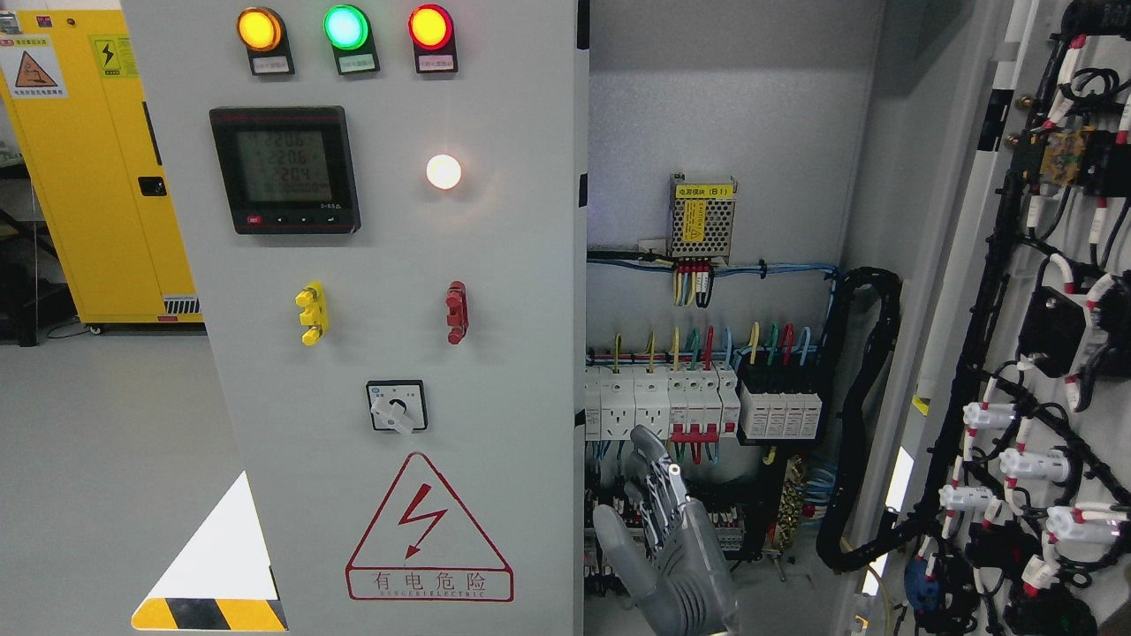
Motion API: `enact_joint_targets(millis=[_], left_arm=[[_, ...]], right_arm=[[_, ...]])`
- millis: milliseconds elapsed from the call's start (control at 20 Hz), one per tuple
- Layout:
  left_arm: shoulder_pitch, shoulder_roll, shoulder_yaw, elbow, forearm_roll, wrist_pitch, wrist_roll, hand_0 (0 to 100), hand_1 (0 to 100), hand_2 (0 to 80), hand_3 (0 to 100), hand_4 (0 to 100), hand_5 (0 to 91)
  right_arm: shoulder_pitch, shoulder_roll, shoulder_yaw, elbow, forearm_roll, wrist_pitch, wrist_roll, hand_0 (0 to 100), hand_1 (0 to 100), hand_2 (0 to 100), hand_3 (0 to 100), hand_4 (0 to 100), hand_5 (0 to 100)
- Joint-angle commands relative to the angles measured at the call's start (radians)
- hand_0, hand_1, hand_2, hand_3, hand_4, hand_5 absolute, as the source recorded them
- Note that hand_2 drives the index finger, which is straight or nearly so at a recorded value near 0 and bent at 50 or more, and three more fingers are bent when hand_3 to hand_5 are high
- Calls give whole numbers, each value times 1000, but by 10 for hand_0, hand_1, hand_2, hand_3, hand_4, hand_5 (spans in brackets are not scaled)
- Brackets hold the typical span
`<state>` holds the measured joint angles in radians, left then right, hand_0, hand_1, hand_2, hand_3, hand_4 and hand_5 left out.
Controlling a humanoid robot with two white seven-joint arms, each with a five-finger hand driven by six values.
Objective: Open door with both hands
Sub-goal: 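Raise the right hand to the inner edge of the warning-sign door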
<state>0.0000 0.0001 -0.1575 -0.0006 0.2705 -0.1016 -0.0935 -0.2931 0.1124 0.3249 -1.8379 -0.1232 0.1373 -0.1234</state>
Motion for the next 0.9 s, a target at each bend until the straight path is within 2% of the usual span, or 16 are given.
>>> enact_joint_targets(millis=[0,351,851], left_arm=[[0,-5,7,17,1,2,0,120,556,0,0,0,0],[0,-5,9,17,3,0,-2,120,556,0,0,0,0],[0,-29,10,16,4,0,-2,120,556,0,0,0,0]], right_arm=[[-139,6,-50,161,-1,15,4,0,500,40,0,0,0],[-225,3,-60,249,-3,48,4,0,500,40,0,0,0],[-259,3,-63,278,-13,50,4,0,500,40,0,0,0]])
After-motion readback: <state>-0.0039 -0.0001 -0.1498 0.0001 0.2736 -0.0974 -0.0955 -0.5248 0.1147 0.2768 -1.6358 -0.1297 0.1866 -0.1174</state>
